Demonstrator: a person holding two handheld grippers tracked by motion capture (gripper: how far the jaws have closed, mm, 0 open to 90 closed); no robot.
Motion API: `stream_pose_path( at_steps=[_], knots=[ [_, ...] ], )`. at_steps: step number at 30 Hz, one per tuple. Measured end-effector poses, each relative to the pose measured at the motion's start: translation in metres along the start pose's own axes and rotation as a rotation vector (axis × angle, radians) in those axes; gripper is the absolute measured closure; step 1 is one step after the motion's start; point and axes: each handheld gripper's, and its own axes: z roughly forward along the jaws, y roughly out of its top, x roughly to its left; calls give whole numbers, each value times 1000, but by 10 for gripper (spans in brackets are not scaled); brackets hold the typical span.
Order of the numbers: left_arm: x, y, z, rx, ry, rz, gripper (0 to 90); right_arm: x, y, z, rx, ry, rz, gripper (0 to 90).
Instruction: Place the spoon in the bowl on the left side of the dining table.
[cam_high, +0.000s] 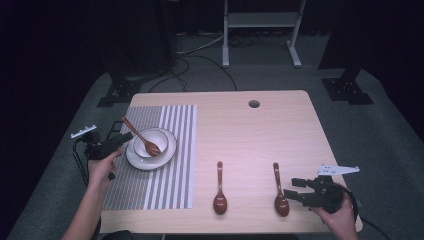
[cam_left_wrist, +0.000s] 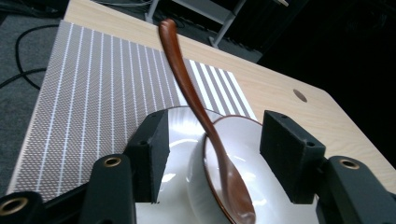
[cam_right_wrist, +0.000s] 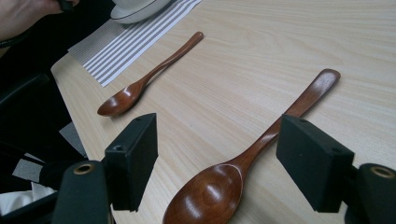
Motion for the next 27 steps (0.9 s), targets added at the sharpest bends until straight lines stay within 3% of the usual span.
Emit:
stream_pose_path(
  at_steps=[6, 17, 27],
  knots=[
    [-9, -3, 1, 9, -4, 21, 356, 1, -1, -2, 2, -11, -1, 281],
    [-16, -5, 4, 16, -14, 21, 296, 0, -1, -1, 3, -12, 4, 281],
    [-40, -5, 9, 37, -54, 90, 243, 1, 0, 0, 12, -14, -3, 281]
  ],
)
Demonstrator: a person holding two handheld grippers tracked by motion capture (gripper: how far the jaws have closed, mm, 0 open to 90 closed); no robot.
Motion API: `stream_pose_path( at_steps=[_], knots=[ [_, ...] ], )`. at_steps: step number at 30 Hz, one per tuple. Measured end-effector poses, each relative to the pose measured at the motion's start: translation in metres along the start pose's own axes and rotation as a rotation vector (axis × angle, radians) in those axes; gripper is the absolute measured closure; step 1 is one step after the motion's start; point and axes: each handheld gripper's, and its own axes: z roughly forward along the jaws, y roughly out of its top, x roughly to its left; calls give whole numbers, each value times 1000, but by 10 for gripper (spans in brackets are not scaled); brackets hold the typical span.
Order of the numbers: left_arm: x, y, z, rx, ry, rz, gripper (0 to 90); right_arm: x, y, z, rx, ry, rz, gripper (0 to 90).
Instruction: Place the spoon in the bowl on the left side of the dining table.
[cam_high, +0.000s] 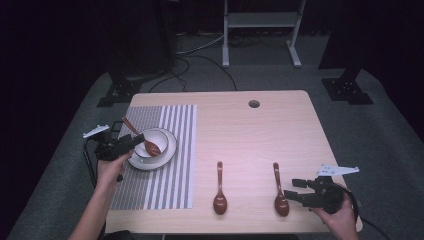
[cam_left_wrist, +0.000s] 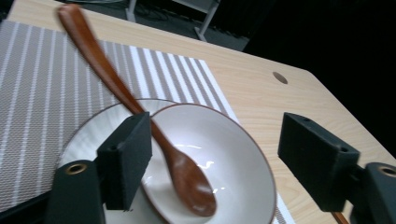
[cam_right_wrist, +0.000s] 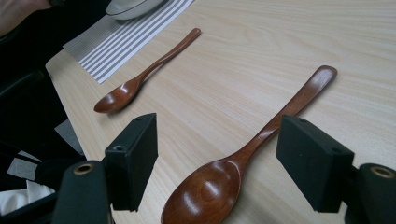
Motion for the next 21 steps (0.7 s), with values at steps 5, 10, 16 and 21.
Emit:
stream_pose_path(
  at_steps=[5, 10, 16, 21],
  knots=[
    [-13, 0, 5, 15, -21, 24, 200, -1, -1, -1, -1, -4, -1, 281],
    [-27, 0, 9, 32, -48, 42, 175, -1, -1, -1, -1, -2, 4, 281],
    [-40, 1, 15, 49, -66, 77, 132, -1, -2, 0, 2, 0, 4, 281],
    [-46, -2, 20, 64, -68, 82, 101, -1, -2, -1, 2, -1, 7, 281]
  ],
)
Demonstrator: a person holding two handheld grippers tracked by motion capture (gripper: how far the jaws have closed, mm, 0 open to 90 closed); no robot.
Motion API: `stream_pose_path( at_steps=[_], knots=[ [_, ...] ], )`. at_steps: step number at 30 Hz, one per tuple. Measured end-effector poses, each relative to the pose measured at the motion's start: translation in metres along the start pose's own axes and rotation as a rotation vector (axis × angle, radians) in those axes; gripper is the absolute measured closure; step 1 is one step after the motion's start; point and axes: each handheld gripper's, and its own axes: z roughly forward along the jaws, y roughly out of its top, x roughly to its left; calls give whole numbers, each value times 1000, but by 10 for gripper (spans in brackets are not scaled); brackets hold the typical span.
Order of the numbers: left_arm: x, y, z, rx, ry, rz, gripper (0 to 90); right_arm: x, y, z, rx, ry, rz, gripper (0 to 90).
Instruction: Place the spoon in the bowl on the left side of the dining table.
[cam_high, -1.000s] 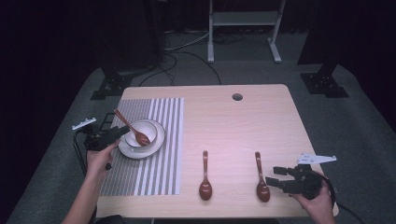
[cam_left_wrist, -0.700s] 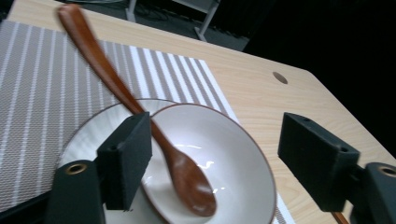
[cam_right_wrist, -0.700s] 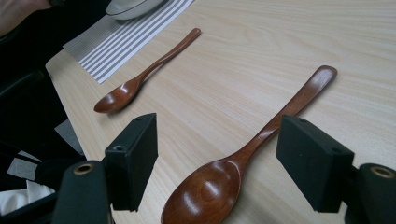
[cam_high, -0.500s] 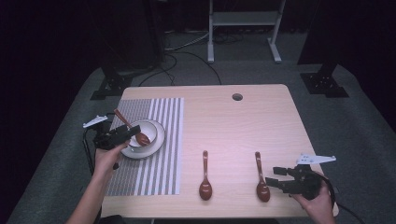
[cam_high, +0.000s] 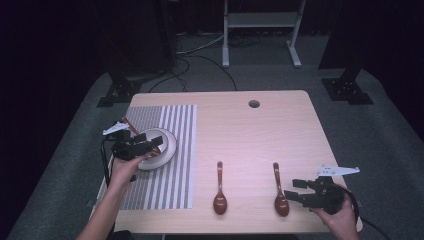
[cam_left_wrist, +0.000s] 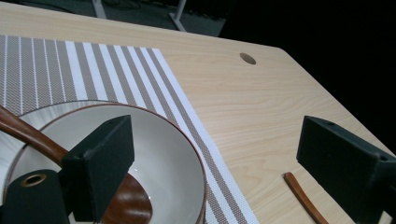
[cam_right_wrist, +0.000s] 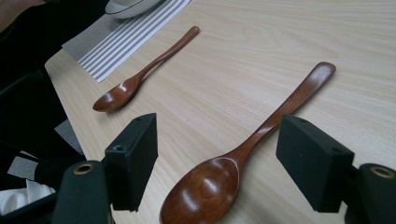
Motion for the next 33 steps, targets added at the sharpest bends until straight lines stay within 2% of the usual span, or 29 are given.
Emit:
stream_pose_path(
  at_steps=[6, 18, 33],
  knots=[
    [-7, -5, 5, 15, -15, 8, 98, 0, 0, 1, 2, 0, -1, 281],
    [-26, -13, 21, 42, -31, 66, 89, -1, 0, 0, 1, -3, -1, 280],
    [-40, -26, 34, 64, -67, 79, 89, 0, -1, 0, 3, -4, -8, 279]
  ],
)
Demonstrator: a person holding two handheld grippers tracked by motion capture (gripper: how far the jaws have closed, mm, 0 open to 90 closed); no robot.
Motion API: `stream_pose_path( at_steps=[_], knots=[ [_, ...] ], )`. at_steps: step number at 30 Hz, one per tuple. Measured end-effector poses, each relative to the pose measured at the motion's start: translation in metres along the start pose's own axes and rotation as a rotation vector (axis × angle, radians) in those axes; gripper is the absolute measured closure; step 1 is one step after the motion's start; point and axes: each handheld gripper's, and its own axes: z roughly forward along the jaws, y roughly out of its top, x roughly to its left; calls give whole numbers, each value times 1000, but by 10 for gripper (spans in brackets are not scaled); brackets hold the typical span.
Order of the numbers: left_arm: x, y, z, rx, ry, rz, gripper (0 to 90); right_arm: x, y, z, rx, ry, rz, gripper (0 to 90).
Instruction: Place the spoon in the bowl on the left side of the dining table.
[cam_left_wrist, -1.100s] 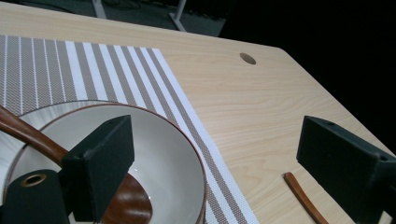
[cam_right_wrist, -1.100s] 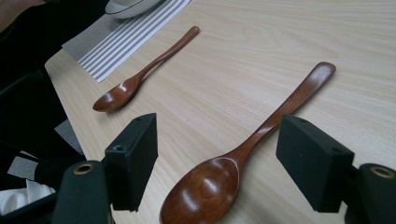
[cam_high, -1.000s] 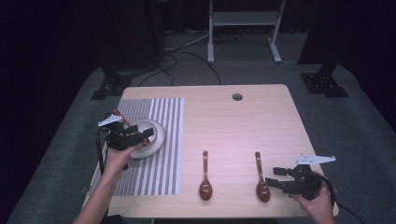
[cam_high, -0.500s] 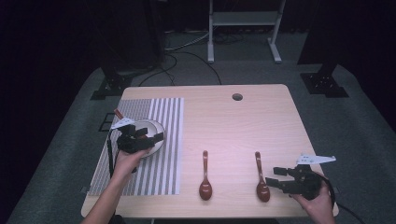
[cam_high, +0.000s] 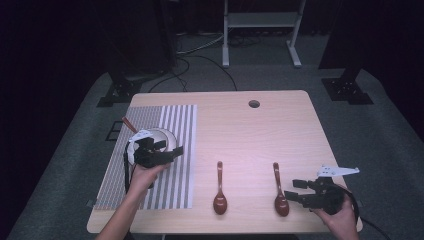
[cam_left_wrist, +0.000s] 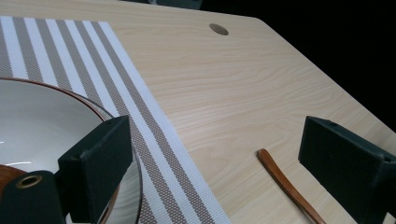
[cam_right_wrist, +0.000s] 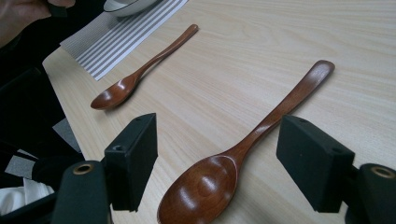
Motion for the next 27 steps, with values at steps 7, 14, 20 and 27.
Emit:
stream_pose_path(
  at_steps=[7, 14, 20, 27],
  knots=[
    [-8, -4, 6, 12, -13, 18, 89, 0, 0, 1, 3, 0, -3, 280],
    [-16, -10, 14, 23, -37, 25, 89, 0, 0, 0, 4, 0, -3, 280],
    [-23, -13, 20, 35, -49, 40, 89, 0, -1, 0, 2, -1, -2, 280],
    [-32, -19, 26, 51, -64, 55, 89, 0, -1, -1, 0, -1, -2, 280]
  ],
)
